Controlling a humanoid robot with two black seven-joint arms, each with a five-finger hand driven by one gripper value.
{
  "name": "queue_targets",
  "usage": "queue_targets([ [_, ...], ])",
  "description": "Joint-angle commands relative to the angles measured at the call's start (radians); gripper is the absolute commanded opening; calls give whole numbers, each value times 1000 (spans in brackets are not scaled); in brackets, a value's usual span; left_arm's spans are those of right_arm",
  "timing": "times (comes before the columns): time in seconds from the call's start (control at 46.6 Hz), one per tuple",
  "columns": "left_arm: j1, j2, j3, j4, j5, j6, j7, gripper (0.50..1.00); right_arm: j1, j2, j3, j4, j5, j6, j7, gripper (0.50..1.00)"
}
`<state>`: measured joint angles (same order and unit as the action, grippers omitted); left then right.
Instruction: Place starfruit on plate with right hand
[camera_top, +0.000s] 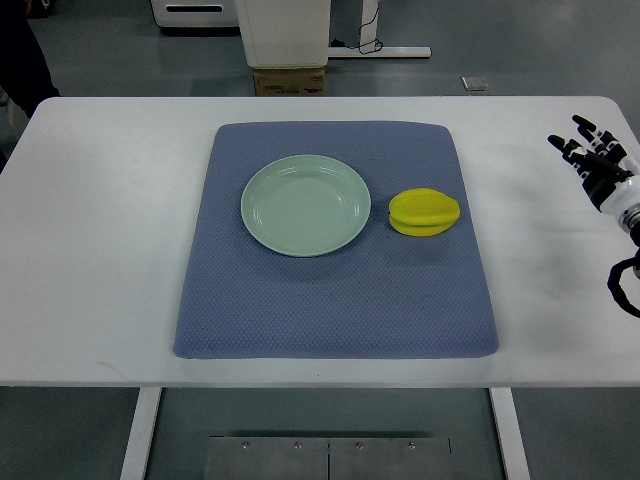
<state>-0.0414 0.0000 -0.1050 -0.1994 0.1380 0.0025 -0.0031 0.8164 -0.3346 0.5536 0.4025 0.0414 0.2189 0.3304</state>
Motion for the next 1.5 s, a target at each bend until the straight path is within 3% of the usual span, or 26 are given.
queue_targets([
  [0.0, 0, 0, 1, 0, 0, 1, 0, 1000, 7, 2, 0, 7, 0, 11, 30, 987],
  [0.236, 0, 0, -1, 0, 0, -1, 0, 1000, 9, 0, 0, 15, 0, 39, 116, 987],
  [0.408, 0, 0, 1, 0, 0, -1, 0, 1000, 7, 3, -9, 24, -3, 31, 114, 987],
  [0.601, 0, 0, -1, 0, 0, 1, 0, 1000, 3, -35, -26, 147, -15, 20, 116, 987],
  [0.73, 0, 0, 1, 0, 0, -1, 0, 1000, 7, -72, -70, 246, -31, -18, 127, 987],
  [0.902, 0, 0, -1, 0, 0, 1, 0, 1000, 15, -101, -120, 393, -196, -128, 156, 985],
  [1.052, 0, 0, 1, 0, 0, 1, 0, 1000, 15, -136, -133, 489, -256, -144, 165, 985],
  [1.481, 0, 0, 1, 0, 0, 1, 0, 1000, 18, -144, -320, 526, -566, -200, 219, 985],
])
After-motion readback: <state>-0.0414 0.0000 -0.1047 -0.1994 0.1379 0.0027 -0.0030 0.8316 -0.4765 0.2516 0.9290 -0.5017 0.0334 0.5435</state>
